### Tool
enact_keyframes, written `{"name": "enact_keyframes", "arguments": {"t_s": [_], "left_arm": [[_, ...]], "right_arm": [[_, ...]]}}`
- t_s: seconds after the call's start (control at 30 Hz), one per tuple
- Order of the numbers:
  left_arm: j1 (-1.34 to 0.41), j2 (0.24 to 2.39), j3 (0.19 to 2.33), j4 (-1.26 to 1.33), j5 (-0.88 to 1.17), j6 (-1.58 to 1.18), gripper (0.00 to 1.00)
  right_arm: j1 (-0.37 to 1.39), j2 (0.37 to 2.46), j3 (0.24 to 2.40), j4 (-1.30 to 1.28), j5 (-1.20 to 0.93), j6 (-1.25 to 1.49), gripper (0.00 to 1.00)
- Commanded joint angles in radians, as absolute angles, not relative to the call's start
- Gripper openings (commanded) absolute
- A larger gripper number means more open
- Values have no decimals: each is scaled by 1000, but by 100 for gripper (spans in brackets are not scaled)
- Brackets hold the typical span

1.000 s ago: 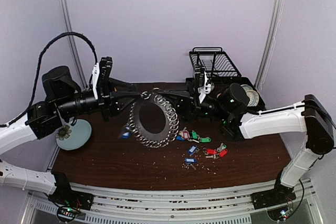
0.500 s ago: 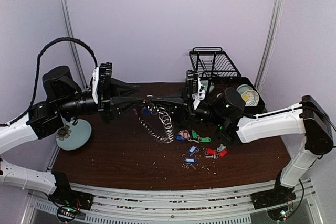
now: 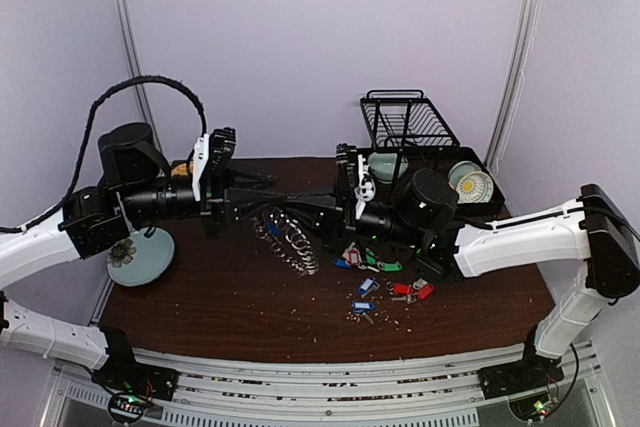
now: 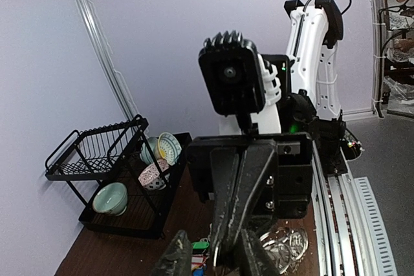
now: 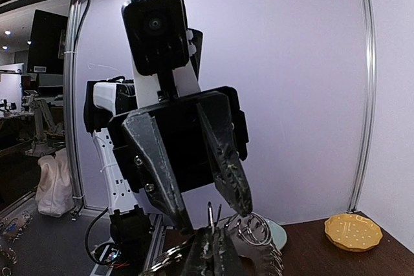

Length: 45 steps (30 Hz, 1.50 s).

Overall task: Put the keys on the keyring
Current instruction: Pass from the right arm to the left

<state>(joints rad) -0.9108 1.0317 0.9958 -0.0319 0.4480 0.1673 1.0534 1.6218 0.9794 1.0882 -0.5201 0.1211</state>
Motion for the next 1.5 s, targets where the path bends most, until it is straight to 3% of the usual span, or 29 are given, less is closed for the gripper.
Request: {"name": "enact_keyframes", "arguments": {"t_s": [0.0,0.2,0.4,0.53,0.6,0.87,1.17,1.3,1.47], "left_arm": [[-911,1031,1045,-126,441,195,27],[-911,1084,1163,-350,368,243,22],[-911,1078,1168,-338,394,249,10],[-911,1070,1166,-343,362,255,7],[-912,1071,1167,-343,345,255,0],[-912,1054,1155,-315,293,321,0],[-911,1018,1111,-277,395,394,0],[-911,1007,1092,-266,382,401,0],[-912,1106,1224,-466,346,416,0]], "right_arm": [[1054,1558,1005,1103,-486,86,0],[1055,1538,1011,1036,-495,43,0],[1054,1527,1006,1026,-496,28,0],[1055,1519,1006,1003,-503,11,0],[1056,1517,1011,985,-512,3,0],[1055,1507,1041,877,-579,-48,0],[1013,1462,1123,543,-738,-180,33],[970,1452,1207,350,-820,-228,39],[971,1483,1339,114,-693,-274,36]]}}
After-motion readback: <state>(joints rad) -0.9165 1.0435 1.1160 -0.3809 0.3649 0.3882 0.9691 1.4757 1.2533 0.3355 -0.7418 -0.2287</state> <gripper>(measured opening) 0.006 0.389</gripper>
